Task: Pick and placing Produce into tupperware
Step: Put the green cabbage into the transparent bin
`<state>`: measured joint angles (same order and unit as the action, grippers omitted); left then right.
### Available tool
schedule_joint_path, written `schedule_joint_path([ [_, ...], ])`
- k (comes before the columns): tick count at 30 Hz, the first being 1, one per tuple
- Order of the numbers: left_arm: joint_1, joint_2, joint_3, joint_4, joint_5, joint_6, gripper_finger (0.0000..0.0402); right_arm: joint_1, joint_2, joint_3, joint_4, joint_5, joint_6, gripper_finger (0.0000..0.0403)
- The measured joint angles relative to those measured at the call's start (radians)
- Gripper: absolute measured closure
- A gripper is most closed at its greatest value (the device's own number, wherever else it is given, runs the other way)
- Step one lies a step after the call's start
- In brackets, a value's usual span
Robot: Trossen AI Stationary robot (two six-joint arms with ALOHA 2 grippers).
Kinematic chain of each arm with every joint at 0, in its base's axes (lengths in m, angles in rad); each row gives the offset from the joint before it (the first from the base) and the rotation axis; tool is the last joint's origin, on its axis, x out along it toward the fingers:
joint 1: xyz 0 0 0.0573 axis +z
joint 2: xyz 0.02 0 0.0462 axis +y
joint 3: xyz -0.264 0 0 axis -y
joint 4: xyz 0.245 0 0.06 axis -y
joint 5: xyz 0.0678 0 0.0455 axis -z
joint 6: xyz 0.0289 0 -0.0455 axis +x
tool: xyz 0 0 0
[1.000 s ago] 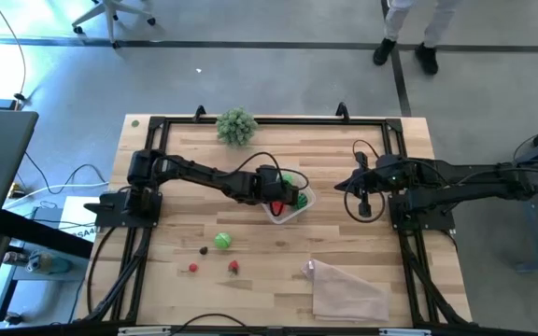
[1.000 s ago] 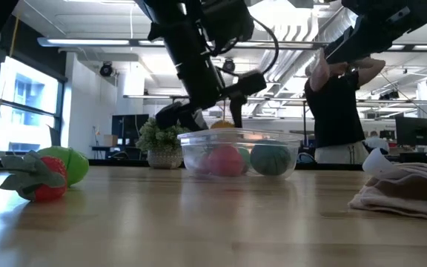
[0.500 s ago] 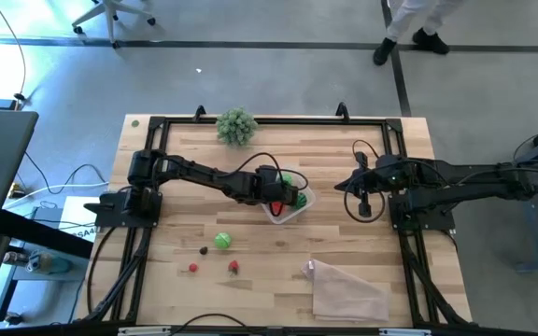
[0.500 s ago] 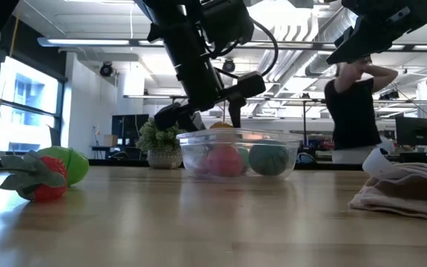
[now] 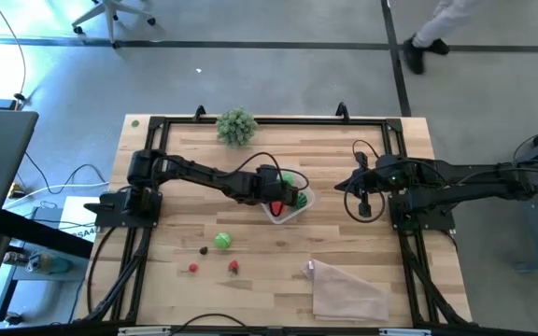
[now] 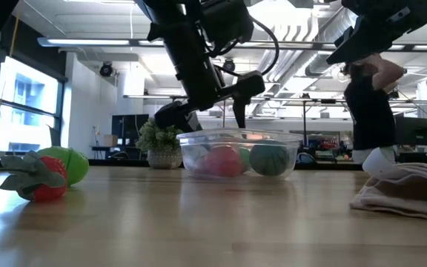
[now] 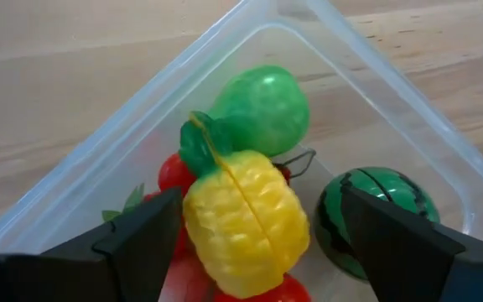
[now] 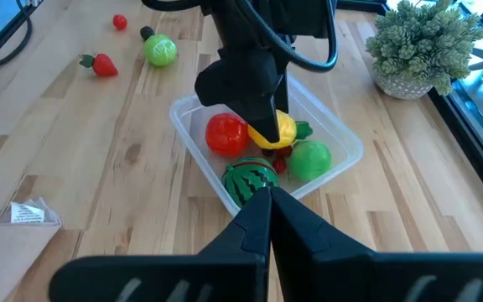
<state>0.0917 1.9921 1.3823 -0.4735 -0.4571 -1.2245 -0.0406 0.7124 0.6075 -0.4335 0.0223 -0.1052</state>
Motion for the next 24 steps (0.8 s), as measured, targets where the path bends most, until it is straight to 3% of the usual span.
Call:
schedule_joint_path([
  [13,0.000,-0.096,0.000,-0.017,-0.008,0.089,0.0085,0.000,0.000,0.000,-0.001,0.000,0.000,0.0402],
  [24,0.000,-0.219,0.000,-0.185,-0.007,0.205,0.0085,0.000,0.000,0.000,-0.003,0.000,0.000,0.0402],
])
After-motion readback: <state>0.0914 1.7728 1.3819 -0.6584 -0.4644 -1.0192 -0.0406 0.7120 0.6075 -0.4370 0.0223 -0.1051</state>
